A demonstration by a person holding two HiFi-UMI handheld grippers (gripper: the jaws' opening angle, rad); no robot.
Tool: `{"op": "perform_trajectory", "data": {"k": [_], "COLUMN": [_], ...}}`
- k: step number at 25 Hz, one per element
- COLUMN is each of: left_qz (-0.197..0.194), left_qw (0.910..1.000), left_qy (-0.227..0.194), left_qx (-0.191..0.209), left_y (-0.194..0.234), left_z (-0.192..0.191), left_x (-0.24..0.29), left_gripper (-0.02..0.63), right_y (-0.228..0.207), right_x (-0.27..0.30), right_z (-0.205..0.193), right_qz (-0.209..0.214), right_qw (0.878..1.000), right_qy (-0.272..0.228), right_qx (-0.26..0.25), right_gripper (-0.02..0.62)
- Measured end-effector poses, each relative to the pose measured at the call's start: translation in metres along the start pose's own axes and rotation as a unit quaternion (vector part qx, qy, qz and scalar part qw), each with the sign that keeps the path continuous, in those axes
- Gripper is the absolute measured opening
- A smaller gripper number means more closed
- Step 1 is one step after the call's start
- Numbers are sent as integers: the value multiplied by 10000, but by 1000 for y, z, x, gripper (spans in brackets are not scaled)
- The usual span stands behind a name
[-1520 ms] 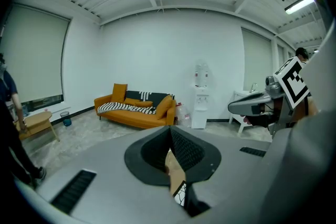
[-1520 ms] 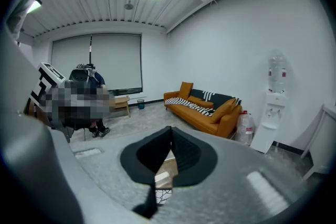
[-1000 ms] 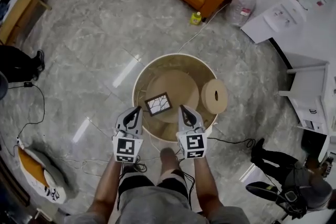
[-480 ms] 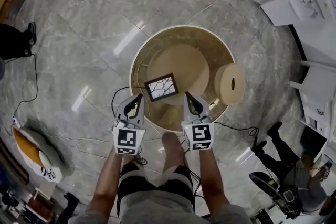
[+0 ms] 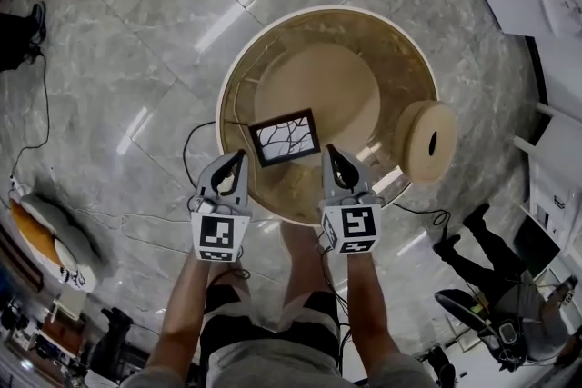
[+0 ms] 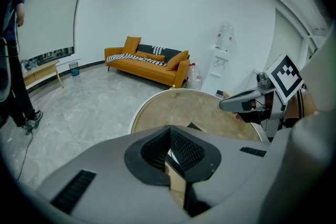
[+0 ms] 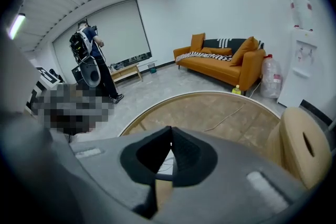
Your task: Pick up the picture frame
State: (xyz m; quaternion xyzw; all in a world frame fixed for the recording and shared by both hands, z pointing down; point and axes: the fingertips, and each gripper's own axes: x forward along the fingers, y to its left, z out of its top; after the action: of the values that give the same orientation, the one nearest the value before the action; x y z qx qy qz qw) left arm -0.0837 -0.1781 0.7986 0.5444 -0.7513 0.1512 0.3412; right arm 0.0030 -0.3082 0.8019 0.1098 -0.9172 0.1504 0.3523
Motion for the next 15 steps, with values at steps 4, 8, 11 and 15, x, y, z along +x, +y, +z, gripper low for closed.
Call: {"op": "perform_trajectory", "data": {"k": [4,8,11,15], "left_qz": [15,40,59,59], "left_qw": [9998,9993,9990,9985], "left_qy": [111,188,229,301], "left_qx": [-168,-309,-383,-457], "left_y": [3,6,7,7], "left_z": [-32,-55,-64,-72], "left_x": [19,34,43,45], "left_gripper": [17,17,17,17], "right_y": [-3,-10,-14,-12], "right_x": [22,40,51,61], "right_z": [-31,-50,-59,-71], "right_qz": [71,98,153,257], "right_qw": [9996,9989,9982,9962], "right_qy": [225,367,492,767], "right_qx": [-161,-260,-310,-337], "right_gripper": [-1,0,0,0]}}
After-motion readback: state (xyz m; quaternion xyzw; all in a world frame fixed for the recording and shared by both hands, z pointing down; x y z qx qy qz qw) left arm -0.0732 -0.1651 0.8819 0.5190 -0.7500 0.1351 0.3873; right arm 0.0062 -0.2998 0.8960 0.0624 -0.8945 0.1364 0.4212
